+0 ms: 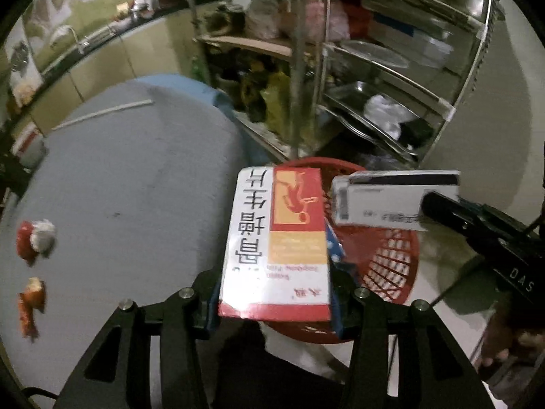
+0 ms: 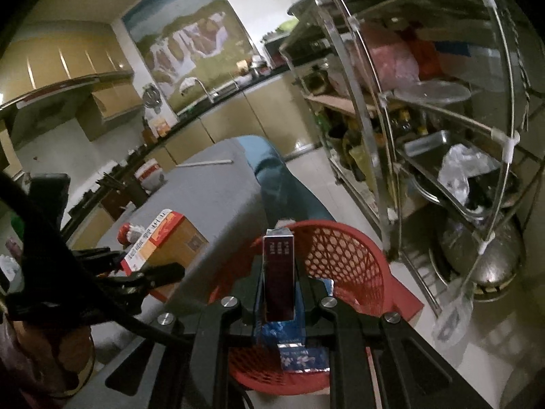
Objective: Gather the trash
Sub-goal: 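Open both grippers to drop the boxes into the red basket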
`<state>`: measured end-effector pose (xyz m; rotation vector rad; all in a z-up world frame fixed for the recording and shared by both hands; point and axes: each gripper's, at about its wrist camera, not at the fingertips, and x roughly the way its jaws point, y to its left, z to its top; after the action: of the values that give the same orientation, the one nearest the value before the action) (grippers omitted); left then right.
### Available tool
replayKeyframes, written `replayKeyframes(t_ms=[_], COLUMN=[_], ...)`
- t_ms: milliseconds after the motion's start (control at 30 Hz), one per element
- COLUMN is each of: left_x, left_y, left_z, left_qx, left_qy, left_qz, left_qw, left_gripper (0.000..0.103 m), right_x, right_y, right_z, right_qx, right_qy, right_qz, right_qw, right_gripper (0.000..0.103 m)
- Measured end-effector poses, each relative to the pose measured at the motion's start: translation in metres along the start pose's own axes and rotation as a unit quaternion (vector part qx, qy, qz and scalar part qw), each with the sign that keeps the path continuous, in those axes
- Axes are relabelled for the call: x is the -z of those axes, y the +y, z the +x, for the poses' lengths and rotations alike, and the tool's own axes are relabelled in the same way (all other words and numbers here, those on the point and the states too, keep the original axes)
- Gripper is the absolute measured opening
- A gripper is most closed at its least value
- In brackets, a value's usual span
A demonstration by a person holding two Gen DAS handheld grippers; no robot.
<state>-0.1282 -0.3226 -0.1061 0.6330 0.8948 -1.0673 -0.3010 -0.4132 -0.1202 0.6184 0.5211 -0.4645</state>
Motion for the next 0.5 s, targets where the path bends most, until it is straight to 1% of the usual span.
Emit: replayKeyframes(t_ms=[67,100,133,233,300,400,500], left_x=[0.001,0.002,0.002,0.004,0.008,0.014,0.023], left_y=[-0.001,-0.001,0.001,0.01,0.018,0.029,0.042], left_z=[0.001,0.0,-0.001,-0.002,-0.004,-0.006,-0.013], left_qx=[0.003,0.001,-0.001,0.002,-0.005,-0.023,-0.053], left_qy=[0.002,0.0,-0.003,-0.001,-0.001,0.0,-0.002], left_qz=[0.003,0.002,-0.002,-0.016,-0.023,-0.034,-0.044], left_qw=[1.0,1.0,1.0,0.9999,0.9997,0.9992,0.9976], left_gripper=[0.056,0.06,0.061,0.061,0.061,0.061,0.061], right_x=[-0.001,-0.002,-0.003,-0.005,-0.005,-0.005,-0.005], right_y=[-0.001,-0.001,-0.001,-0.002,-0.001,0.002,0.008], right_z=[0.001,0.001,0.001,0.002,0.002,0.004,0.008], right_qx=[-0.003,-0.003,-0.001,0.002,0.005,0.003,-0.001], right_qy=[0.003,0.006,0.007,0.008,0.009,0.012,0.017], right_qz=[0.009,0.012,0.013,0.018,0.021,0.019,0.014], right_qw=[1.0,1.0,1.0,1.0,1.0,1.0,1.0], right_gripper=[0.02,0.02,0.02,0.02,0.02,0.02,0.02])
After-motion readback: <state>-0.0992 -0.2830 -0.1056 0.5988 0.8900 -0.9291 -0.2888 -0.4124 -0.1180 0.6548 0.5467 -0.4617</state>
